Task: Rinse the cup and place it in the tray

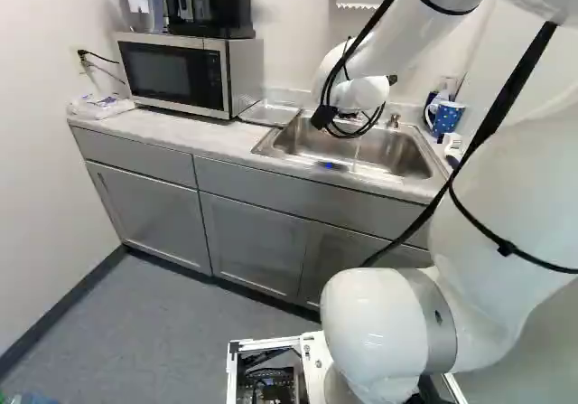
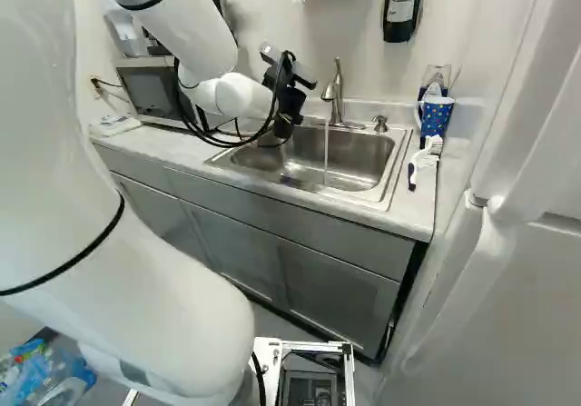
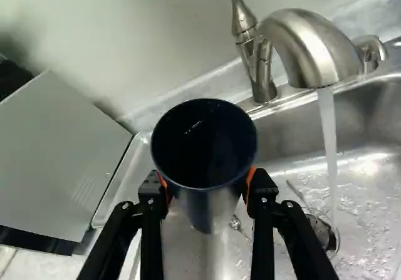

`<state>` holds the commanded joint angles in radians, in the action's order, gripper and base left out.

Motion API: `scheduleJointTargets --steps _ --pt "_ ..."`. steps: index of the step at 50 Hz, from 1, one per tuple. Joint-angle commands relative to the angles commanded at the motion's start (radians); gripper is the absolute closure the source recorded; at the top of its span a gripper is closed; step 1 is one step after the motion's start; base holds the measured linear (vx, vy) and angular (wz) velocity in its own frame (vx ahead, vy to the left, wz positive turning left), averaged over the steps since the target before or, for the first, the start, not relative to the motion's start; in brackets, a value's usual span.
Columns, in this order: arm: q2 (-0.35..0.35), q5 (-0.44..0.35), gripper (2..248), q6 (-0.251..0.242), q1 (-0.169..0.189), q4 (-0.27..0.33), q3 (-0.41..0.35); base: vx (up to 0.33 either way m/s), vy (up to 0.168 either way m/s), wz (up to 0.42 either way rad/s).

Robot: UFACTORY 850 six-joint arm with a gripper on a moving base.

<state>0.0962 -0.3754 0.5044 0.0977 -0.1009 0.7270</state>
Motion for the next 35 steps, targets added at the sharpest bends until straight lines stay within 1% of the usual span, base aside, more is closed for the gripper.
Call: scheduleJointTargets --steps 35 --pt "0.0 0.0 124 0.368 0.0 0.0 0.0 0.0 0.0 0.0"
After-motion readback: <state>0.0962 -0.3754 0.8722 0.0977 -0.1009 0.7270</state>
